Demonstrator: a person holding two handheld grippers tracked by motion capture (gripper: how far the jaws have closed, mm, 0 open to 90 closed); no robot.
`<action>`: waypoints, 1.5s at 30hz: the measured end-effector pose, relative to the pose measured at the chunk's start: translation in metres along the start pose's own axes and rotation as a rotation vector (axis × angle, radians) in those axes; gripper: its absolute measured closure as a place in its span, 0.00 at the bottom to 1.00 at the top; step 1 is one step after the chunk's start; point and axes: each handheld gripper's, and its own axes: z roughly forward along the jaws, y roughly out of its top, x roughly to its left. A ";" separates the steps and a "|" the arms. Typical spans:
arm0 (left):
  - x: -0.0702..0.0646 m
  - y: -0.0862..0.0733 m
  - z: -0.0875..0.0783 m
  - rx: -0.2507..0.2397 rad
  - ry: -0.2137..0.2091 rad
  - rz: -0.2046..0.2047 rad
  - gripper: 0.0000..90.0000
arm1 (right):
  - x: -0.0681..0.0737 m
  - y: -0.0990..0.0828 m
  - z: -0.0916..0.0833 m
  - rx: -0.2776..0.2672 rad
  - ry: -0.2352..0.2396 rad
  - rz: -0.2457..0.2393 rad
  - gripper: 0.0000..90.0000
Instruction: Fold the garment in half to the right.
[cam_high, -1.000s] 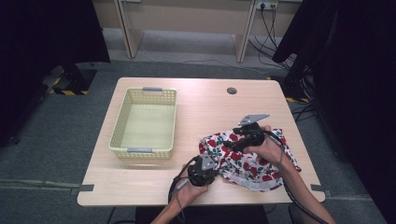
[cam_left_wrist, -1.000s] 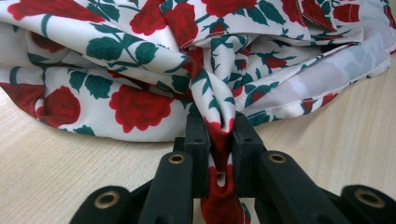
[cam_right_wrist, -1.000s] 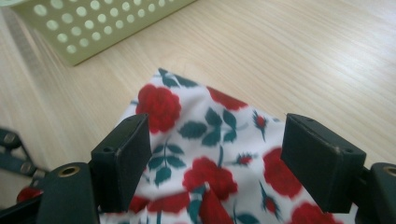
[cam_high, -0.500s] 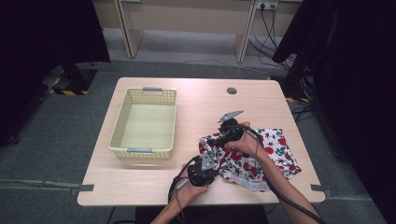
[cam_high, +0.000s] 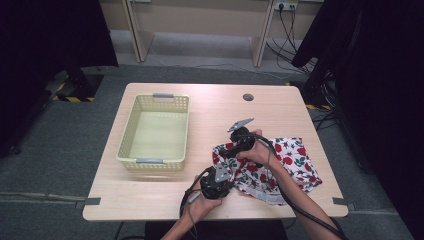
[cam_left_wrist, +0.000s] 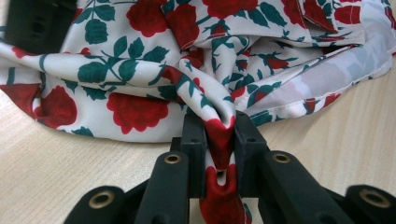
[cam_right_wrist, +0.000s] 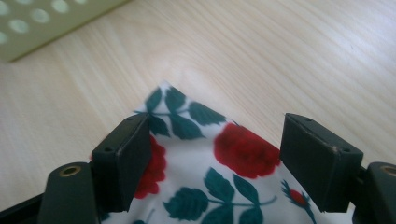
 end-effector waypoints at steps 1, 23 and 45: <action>0.000 0.000 0.000 -0.001 -0.001 -0.004 0.86 | 0.001 0.002 0.000 -0.008 0.013 -0.006 0.28; 0.014 0.011 -0.022 -0.044 0.012 0.006 0.91 | 0.006 0.026 -0.005 -0.032 0.120 -0.082 0.84; 0.002 0.099 -0.044 -0.119 -0.035 0.131 0.91 | -0.028 0.033 -0.083 -0.290 0.119 -0.009 0.84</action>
